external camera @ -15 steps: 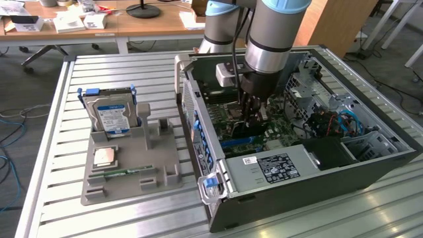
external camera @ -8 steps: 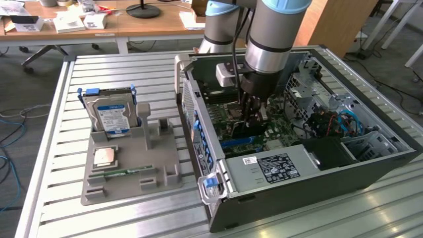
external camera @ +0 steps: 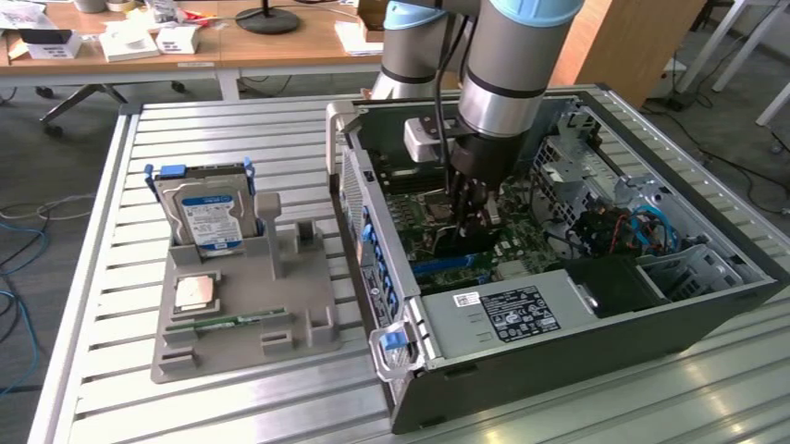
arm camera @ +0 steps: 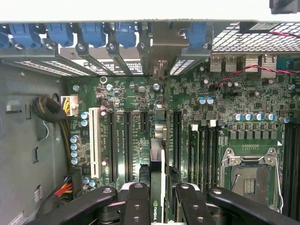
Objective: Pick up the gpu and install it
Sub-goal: 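Insert the gpu into the slot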
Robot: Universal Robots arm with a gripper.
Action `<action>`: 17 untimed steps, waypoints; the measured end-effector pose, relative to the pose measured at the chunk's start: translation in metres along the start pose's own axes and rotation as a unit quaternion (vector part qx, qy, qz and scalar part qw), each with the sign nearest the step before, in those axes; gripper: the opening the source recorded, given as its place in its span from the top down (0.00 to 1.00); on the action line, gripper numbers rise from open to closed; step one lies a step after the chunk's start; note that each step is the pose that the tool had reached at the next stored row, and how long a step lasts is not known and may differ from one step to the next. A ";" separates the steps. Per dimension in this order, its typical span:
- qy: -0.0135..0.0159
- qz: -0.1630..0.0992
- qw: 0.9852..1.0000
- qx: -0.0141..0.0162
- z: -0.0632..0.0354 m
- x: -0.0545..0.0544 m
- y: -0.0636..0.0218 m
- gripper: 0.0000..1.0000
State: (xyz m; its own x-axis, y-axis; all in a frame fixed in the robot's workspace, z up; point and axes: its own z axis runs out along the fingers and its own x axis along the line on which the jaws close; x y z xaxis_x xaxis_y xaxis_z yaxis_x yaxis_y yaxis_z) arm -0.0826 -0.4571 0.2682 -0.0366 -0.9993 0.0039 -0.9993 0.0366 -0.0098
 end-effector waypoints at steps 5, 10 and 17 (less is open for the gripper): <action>0.000 0.000 1.000 0.000 0.0002 0.000 -0.0001 0.74; -0.001 0.000 1.000 0.000 0.0003 0.000 -0.0001 0.74; -0.002 0.000 1.000 0.000 0.0014 0.000 -0.0001 0.74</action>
State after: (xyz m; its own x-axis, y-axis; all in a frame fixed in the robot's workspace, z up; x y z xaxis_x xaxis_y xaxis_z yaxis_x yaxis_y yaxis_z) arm -0.0826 -0.4572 0.2668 -0.0365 -0.9993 0.0007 -0.9993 0.0365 -0.0100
